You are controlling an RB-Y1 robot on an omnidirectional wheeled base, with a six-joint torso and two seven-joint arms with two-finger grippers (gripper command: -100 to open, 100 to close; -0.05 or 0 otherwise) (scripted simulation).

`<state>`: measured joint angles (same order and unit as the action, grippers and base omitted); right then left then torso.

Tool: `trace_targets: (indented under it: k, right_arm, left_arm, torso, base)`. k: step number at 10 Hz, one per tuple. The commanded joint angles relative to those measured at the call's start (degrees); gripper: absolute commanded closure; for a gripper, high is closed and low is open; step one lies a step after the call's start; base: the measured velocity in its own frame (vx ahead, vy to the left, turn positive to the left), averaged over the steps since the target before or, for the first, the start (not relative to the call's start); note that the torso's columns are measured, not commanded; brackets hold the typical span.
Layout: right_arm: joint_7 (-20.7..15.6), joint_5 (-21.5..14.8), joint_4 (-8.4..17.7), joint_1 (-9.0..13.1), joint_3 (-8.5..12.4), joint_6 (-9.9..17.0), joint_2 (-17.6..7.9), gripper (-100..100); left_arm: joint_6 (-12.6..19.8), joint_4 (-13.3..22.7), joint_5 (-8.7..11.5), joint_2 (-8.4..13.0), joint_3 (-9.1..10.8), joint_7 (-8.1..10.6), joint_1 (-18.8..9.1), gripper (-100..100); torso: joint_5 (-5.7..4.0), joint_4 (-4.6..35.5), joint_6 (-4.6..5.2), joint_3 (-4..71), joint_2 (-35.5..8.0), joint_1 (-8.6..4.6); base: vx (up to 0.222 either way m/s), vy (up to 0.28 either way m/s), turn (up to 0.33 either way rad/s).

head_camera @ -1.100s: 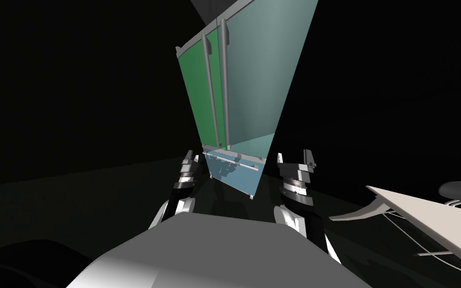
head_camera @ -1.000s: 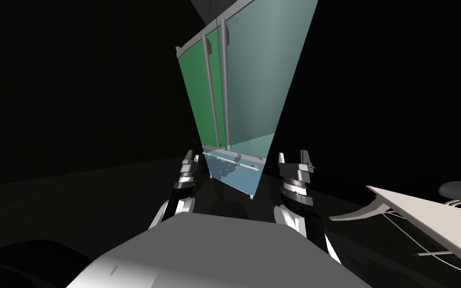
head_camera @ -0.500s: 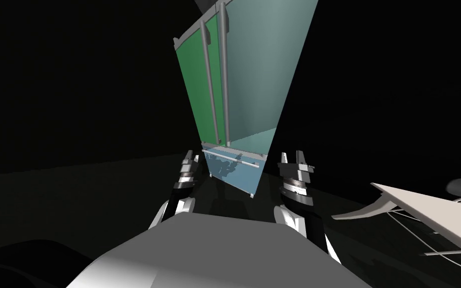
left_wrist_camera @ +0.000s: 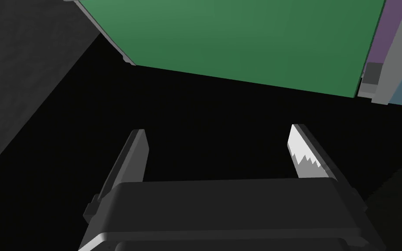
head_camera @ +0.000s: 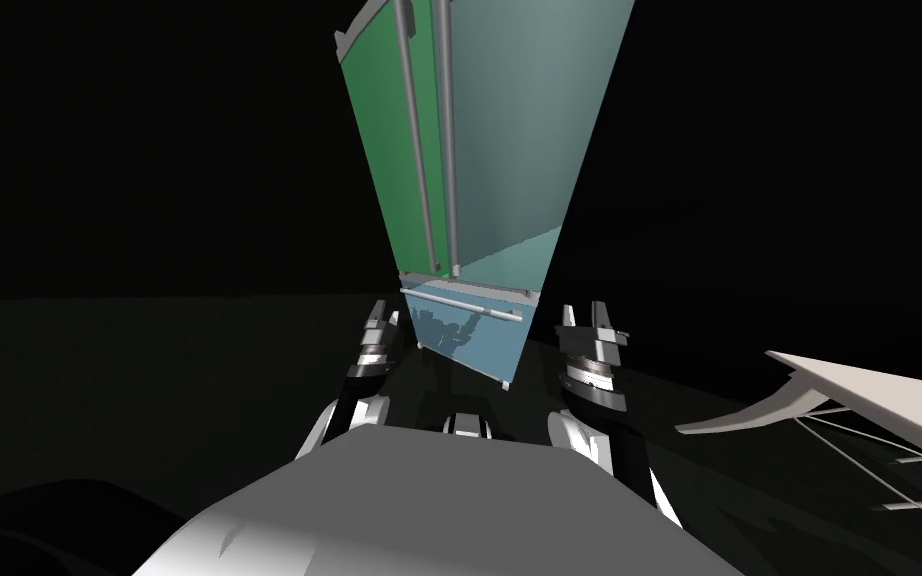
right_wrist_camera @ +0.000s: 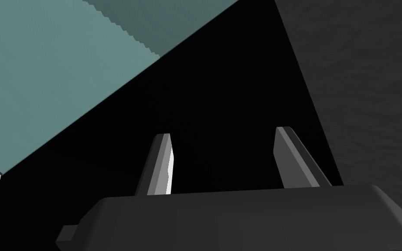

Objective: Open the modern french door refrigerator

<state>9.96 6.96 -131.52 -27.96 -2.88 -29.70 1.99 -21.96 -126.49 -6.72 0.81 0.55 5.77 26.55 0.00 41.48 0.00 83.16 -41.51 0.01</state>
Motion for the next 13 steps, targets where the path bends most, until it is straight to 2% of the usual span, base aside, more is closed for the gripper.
trace_targets:
  k: [1, 3, 6, 9, 13]
  right_arm:
    - [0.00, 0.00, 0.01, 0.00, 0.00, 0.00, 0.00, 0]
    - [0.00, 0.00, 0.01, -0.01, 0.00, 0.00, 0.00, 0]
    - [0.00, 0.00, 0.01, -0.01, 0.00, 0.00, 0.00, 0]
    - [0.00, 0.00, 0.01, -0.01, 0.00, 0.00, 0.00, 0]
    - [0.00, 0.00, 0.01, -0.01, 0.00, 0.00, 0.00, 0]
  left_arm:
    - [-0.10, 1.64, -0.02, 3.48, -0.35, -0.08, -0.60, -100]
    - [-0.28, 3.49, -0.04, 5.50, -0.76, -0.16, -1.17, -100]
    - [-0.58, 6.70, -0.06, 7.29, -1.47, -0.30, -2.15, -100]
    - [-0.90, 10.01, -0.09, 7.83, -2.20, -0.44, -3.17, -100]
    - [-1.30, 14.16, -0.13, 7.39, -3.11, -0.62, -4.44, -100]
  torso:
    - [0.00, 0.55, 0.00, 1.15, -0.49, 0.02]
    - [0.00, 0.76, 0.00, 1.45, -0.68, 0.01]
    - [0.00, 0.80, -0.01, 1.42, -0.76, -0.01]
    - [-0.01, 0.81, -0.01, 1.40, -0.80, -0.02]
    - [0.00, 0.80, -0.01, 1.42, -0.77, -0.01]
  base:
    - [0.045, 0.012, -0.040]
    - [0.060, 0.012, -0.050]
    - [0.077, 0.014, -0.051]
    - [0.072, 0.010, -0.056]
    - [0.076, 0.017, -0.051]
